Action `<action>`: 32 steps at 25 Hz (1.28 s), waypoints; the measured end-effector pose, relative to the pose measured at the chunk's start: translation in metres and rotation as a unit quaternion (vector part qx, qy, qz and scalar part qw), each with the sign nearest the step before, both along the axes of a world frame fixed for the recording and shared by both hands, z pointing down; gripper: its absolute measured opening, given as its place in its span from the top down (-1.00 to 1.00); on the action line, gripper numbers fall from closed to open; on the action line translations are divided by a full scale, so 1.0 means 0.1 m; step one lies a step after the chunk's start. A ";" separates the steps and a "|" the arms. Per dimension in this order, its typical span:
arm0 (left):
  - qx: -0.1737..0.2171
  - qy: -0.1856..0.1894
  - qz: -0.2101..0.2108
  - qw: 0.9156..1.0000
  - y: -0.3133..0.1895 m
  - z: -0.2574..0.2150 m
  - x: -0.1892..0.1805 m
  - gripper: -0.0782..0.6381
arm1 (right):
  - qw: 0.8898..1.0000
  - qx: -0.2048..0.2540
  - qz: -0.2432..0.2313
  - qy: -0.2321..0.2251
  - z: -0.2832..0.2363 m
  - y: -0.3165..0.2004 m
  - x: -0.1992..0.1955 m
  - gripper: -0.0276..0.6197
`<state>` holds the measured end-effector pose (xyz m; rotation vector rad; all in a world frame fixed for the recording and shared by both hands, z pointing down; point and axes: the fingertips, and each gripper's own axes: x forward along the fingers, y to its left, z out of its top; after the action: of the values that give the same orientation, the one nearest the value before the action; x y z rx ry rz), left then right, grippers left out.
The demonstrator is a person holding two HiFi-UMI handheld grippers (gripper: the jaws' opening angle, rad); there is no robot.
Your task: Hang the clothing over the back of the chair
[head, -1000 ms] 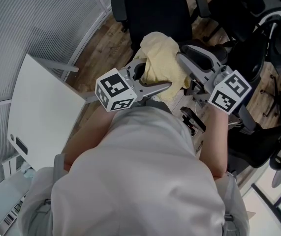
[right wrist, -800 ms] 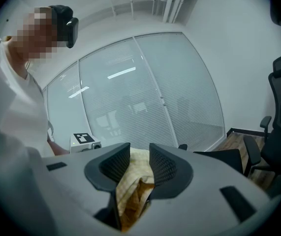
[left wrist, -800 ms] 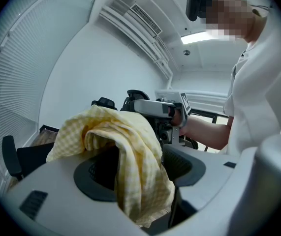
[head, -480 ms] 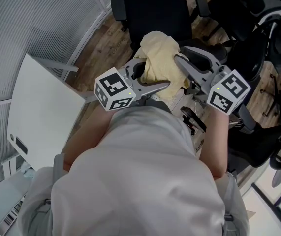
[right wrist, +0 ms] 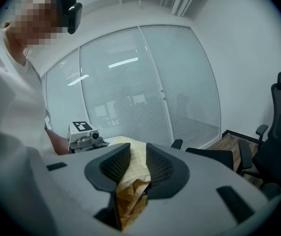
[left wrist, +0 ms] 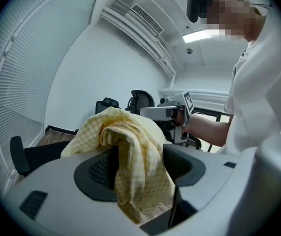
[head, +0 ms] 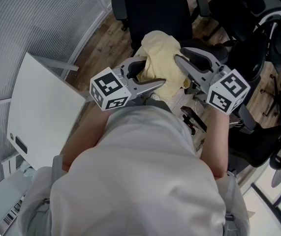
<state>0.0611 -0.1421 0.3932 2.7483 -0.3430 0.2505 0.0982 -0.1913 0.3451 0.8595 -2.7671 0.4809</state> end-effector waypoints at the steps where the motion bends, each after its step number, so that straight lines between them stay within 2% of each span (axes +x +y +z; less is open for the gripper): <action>1: 0.000 0.000 -0.001 1.000 0.00 0.00 -0.01 0.02 | 1.000 -0.001 0.000 0.004 0.01 0.00 0.00 0.57; 3: 0.000 0.000 -0.004 1.000 -0.01 -0.01 -0.04 0.02 | 1.000 -0.004 -0.001 0.014 0.04 0.01 0.00 0.62; 4: 0.000 0.000 -0.005 1.000 -0.01 -0.01 -0.05 0.02 | 1.000 -0.005 -0.002 0.020 0.05 0.01 0.01 0.75; 6: 0.000 0.000 -0.006 1.000 -0.02 -0.01 -0.06 0.02 | 1.000 -0.011 -0.002 0.020 0.07 0.01 0.02 0.84; 9: 0.002 -0.001 -0.006 1.000 -0.03 -0.01 -0.07 0.02 | 1.000 -0.025 0.006 -0.016 0.01 -0.01 0.06 0.85; 12: 0.004 -0.002 -0.006 1.000 -0.03 -0.02 -0.08 0.02 | 0.999 -0.019 0.023 -0.035 -0.09 -0.06 0.13 0.85; 14: 0.004 -0.002 -0.006 1.000 -0.04 -0.02 -0.08 0.02 | 0.999 -0.013 0.027 -0.035 -0.12 -0.08 0.17 0.85; 23: -0.002 -0.001 -0.001 1.000 -0.04 -0.01 -0.04 0.02 | 1.000 -0.013 -0.009 -0.020 -0.05 0.02 0.08 0.84; 24: -0.002 -0.001 -0.001 1.000 -0.04 -0.01 -0.05 0.02 | 1.000 -0.013 -0.017 -0.018 -0.05 0.05 0.06 0.83; 25: -0.002 -0.002 -0.001 1.000 -0.04 0.00 -0.05 0.02 | 0.999 -0.015 -0.030 -0.015 -0.04 0.09 0.04 0.74; 26: -0.002 -0.004 0.000 1.000 -0.03 0.01 -0.05 0.02 | 0.999 -0.016 -0.045 -0.009 -0.02 0.14 0.01 0.46; 28: -0.001 -0.010 0.003 1.000 -0.02 0.03 -0.04 0.02 | 0.998 -0.007 -0.065 0.011 0.00 0.20 -0.05 0.41; 32: 0.001 -0.013 0.003 1.000 -0.01 0.04 -0.04 0.02 | 0.996 0.015 -0.073 0.055 0.04 0.22 -0.08 0.41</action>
<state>0.0573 -0.1430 0.3977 2.7511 -0.3423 0.2884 0.0906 -0.1696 0.3492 0.6630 -2.7176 0.3558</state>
